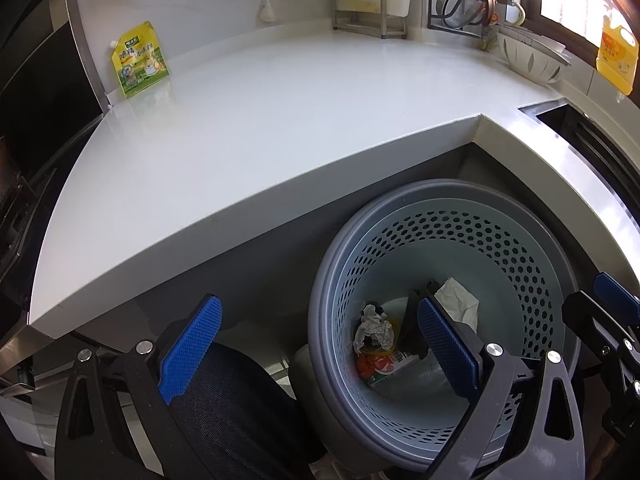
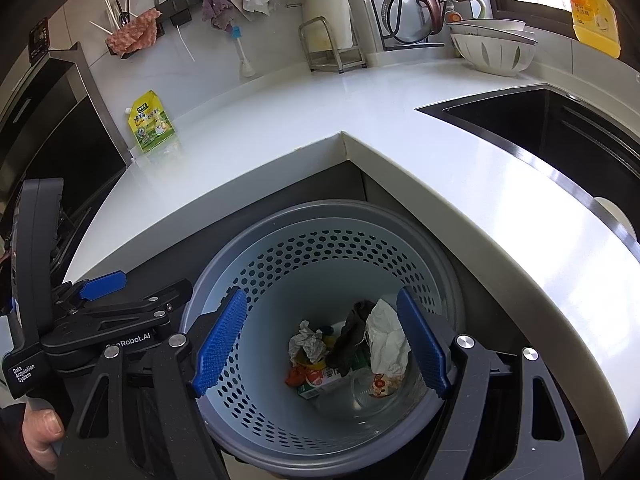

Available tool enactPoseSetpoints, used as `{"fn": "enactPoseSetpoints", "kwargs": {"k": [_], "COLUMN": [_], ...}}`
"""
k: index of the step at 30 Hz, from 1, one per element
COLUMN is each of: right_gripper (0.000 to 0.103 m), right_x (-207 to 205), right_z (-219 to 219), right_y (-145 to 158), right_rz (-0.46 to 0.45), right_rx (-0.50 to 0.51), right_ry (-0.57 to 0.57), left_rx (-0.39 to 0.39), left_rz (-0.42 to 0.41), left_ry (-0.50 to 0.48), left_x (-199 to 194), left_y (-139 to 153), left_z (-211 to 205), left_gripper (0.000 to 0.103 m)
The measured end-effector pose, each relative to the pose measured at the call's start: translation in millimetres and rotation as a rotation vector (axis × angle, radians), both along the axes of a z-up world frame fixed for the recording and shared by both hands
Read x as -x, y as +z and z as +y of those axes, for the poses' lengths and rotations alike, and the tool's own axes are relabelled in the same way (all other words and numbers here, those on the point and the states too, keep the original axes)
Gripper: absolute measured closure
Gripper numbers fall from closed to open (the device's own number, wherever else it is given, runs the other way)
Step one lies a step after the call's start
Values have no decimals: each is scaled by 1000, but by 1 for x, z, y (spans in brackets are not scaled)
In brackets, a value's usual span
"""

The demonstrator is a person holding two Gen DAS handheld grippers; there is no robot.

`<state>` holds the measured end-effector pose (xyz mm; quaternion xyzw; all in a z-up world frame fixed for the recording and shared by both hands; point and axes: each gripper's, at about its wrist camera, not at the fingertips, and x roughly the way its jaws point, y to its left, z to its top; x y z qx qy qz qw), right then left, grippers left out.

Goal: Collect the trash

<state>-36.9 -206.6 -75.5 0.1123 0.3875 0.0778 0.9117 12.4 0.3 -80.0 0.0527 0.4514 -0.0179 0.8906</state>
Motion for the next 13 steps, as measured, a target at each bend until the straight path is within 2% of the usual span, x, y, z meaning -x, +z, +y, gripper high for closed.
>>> {"fn": "enactPoseSetpoints", "kwargs": {"k": [13], "right_gripper": [29], "right_x": [-2], "right_z": [0], "right_y": [1], "right_rz": [2], "right_rx": [-2], "right_ry": [3], "left_rx": [4], "left_rz": [4], "left_ry": [8], "left_x": [-1], "left_y": [-1], "left_z": [2], "left_gripper": [6]}}
